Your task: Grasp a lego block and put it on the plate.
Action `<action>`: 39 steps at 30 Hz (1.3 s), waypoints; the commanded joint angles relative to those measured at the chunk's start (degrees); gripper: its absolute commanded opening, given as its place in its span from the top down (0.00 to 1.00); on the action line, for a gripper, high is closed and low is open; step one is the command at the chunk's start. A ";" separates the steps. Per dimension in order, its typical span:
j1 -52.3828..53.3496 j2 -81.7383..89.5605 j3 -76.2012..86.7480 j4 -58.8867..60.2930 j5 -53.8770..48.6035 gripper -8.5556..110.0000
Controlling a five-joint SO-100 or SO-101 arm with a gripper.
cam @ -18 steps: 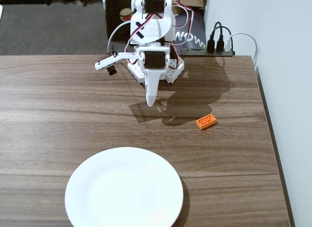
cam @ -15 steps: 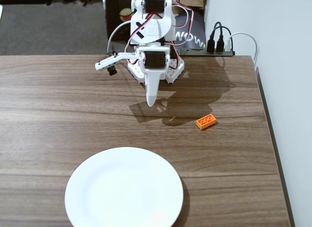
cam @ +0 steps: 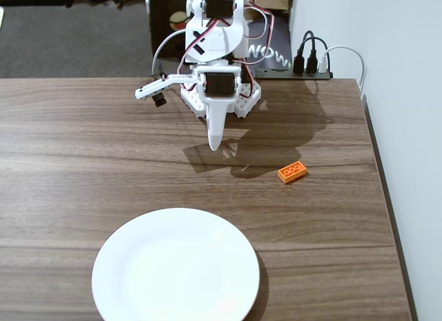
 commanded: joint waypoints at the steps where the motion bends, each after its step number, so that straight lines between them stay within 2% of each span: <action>1: -0.09 0.00 -0.18 0.09 0.35 0.92; 39: -3.34 0.09 -0.18 0.09 -1.49 0.92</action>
